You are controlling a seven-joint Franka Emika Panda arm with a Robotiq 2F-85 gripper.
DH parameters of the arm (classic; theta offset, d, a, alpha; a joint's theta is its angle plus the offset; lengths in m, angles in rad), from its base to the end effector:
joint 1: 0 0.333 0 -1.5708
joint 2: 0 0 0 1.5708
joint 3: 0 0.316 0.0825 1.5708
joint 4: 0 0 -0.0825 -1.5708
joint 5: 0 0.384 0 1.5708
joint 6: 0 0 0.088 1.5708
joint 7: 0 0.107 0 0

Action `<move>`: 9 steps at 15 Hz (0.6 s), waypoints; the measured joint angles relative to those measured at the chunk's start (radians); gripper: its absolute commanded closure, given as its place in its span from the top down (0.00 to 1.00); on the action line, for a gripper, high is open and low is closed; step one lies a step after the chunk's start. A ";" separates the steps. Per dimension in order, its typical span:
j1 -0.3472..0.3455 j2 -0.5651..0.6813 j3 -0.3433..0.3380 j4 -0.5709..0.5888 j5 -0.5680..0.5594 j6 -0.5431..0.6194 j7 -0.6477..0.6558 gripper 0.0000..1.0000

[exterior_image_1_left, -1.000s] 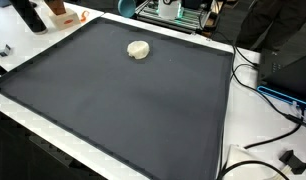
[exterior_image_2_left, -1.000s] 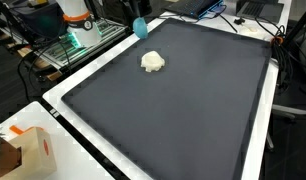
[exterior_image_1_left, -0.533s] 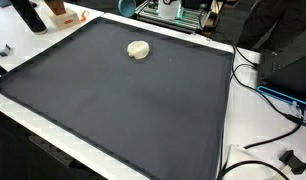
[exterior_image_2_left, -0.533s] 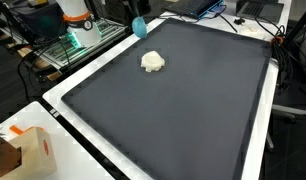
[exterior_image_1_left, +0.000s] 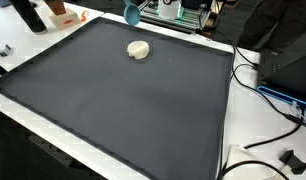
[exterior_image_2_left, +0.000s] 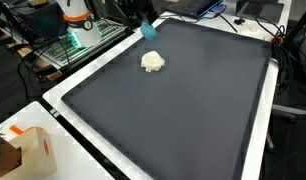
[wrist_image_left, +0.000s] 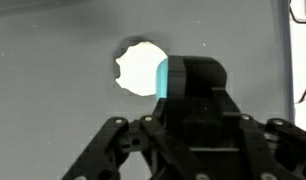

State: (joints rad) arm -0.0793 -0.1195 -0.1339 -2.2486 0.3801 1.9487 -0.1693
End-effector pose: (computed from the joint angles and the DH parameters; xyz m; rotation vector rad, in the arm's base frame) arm 0.4778 -0.0787 0.4060 -2.7387 0.2967 0.1534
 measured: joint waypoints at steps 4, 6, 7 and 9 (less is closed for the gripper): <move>-0.015 0.067 -0.042 -0.001 0.145 -0.027 -0.294 0.25; -0.028 0.110 -0.051 0.003 0.210 -0.060 -0.432 0.25; -0.037 0.132 -0.053 0.007 0.237 -0.082 -0.496 0.25; -0.058 0.181 -0.053 0.025 0.281 -0.143 -0.618 0.25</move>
State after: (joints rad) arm -0.1377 0.0614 -0.1873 -2.2236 0.6608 1.8054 -0.7876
